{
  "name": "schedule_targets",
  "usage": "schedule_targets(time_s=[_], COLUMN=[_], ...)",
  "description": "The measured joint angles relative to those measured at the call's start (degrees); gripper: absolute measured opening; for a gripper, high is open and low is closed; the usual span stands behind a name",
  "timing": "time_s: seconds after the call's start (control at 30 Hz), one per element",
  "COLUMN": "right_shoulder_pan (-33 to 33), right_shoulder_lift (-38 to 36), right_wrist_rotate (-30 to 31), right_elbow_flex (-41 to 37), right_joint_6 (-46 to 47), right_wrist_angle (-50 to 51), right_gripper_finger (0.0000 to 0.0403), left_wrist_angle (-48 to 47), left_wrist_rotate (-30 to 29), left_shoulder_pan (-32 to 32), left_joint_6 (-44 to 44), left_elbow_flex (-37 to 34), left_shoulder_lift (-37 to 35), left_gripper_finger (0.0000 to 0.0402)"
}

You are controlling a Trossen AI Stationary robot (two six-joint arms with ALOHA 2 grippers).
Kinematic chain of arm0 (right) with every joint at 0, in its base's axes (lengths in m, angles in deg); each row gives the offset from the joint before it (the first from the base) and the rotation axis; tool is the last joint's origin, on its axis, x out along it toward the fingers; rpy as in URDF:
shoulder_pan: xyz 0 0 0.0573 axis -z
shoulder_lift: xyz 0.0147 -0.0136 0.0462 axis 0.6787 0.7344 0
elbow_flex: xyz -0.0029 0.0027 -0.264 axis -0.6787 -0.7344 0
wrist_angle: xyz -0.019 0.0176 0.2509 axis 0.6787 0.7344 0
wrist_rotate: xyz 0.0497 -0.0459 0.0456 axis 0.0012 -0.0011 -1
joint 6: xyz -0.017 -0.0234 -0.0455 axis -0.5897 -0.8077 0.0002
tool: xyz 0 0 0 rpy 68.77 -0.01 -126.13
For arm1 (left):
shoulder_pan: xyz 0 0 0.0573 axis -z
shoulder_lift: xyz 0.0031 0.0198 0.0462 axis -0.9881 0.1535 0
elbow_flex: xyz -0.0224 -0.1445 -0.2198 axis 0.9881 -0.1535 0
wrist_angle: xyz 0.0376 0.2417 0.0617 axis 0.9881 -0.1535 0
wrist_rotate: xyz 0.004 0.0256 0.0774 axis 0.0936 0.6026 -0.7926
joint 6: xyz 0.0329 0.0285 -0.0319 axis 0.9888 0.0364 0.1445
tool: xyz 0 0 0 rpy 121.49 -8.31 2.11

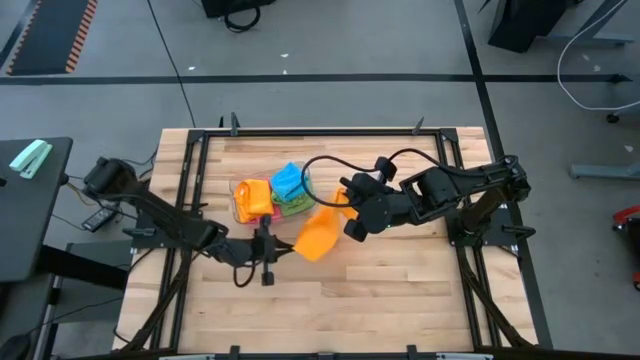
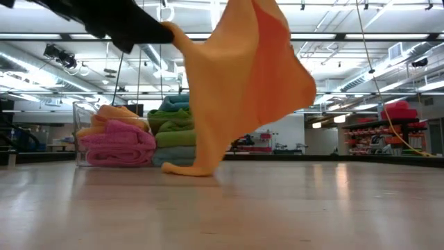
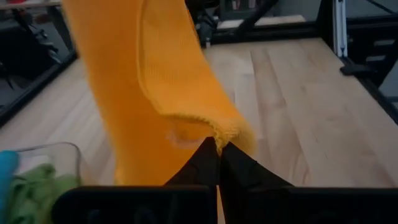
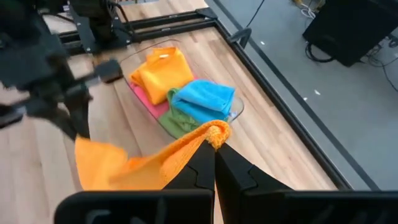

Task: Fold microfiber towels
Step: Fold the yellow microfiber towel

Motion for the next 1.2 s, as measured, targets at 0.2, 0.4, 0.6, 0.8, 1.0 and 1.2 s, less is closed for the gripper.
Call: schedule_targets(time_s=[0.2,0.4,0.6,0.8,1.0,1.2], right_shoulder_pan=[-0.28,-1.9,-3.27,-3.21,-3.27,-5.22], right_shoulder_lift=[0.0,0.0,0.0,0.0,0.0,0.0], right_wrist_rotate=[-5.91,-9.55,-9.57,-9.57,-13.3,-23.48], right_elbow_flex=[0.0,0.0,0.0,0.0,0.0,0.0], right_joint_6=[0.35,2.74,3.03,3.03,2.79,3.04], right_wrist_angle=[4.98,9.66,9.81,9.79,9.81,9.53], right_gripper_finger=[0.0007,0.0007,0.0007,0.0007,0.0007,0.0007], left_wrist_angle=[-4.16,-6.46,-6.76,-6.78,-5.47,2.03], left_wrist_rotate=[-1.12,-1.14,-1.16,-1.14,2.09,14.94], left_shoulder_pan=[1.77,3.1,3.15,3.15,3.15,3.15], left_joint_6=[-0.04,-0.46,-0.37,-0.37,0.24,2.54], left_elbow_flex=[0.02,0.0,0.0,0.0,0.0,0.0], left_shoulder_lift=[-6.74,-12.13,-13.61,-13.61,-13.6,-13.59], left_gripper_finger=[0.0009,0.0011,0.0006,0.0014,0.0006,0.0024])
